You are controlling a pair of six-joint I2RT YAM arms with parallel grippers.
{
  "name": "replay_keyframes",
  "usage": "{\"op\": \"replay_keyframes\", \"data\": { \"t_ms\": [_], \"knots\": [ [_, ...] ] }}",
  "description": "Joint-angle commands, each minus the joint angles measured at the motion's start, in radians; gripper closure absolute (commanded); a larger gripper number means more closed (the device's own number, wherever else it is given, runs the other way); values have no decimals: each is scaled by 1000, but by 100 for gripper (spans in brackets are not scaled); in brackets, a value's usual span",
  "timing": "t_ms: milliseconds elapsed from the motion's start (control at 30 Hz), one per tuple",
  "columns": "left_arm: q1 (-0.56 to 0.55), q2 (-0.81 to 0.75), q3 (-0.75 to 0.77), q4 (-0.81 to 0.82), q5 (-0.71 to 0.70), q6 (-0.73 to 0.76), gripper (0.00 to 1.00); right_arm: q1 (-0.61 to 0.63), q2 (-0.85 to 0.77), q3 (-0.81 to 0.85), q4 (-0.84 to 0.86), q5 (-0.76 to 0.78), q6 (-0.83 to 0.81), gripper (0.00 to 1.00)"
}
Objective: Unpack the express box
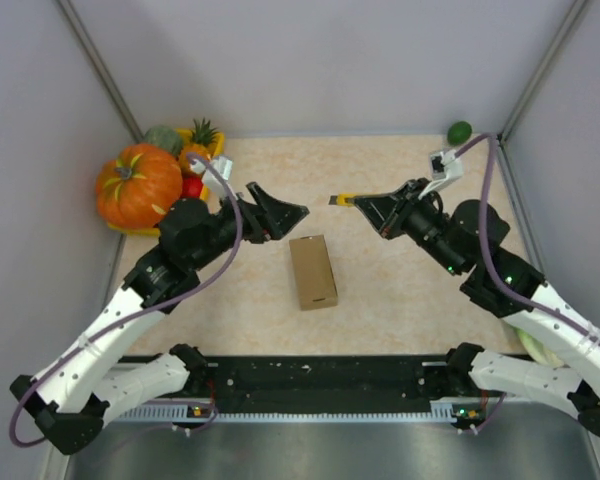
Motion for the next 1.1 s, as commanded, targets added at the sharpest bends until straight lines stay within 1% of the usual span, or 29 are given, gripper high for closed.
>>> {"op": "replay_keyframes", "data": {
  "t_ms": [0,100,167,333,367,400,433,500,600,800,900,967,1033,1067],
  "knots": [
    [4,73,-76,-219,-51,35,12,28,34,-47,-51,140,-113,100],
    [13,119,-137,-193,-40,32,11,56,76,-67,-50,199,-143,100],
    [22,155,-151,-184,-2,33,10,60,101,-86,-44,211,-145,100],
    [53,316,-174,-149,42,45,10,62,161,-146,-2,222,-136,100],
    [71,341,-177,-137,61,47,11,60,169,-168,20,219,-136,100],
    [80,393,-183,-118,131,50,13,60,176,-182,40,211,-139,100],
    [91,421,-180,-94,160,64,14,62,188,-195,56,204,-142,100],
    [116,502,-156,-103,226,71,14,60,207,-210,71,194,-146,100],
    [133,573,-157,-88,242,79,15,62,241,-221,88,185,-153,100],
    [163,651,-167,-32,291,78,14,60,282,-242,111,181,-166,100],
    [191,694,-168,0,338,73,14,62,308,-239,117,191,-162,100],
    [211,715,-180,46,375,75,14,60,317,-239,129,202,-154,100],
    [223,729,-180,48,375,72,13,62,343,-224,133,236,-154,100],
    [235,743,-176,48,406,68,13,62,354,-215,121,243,-154,100]
  ]
}}
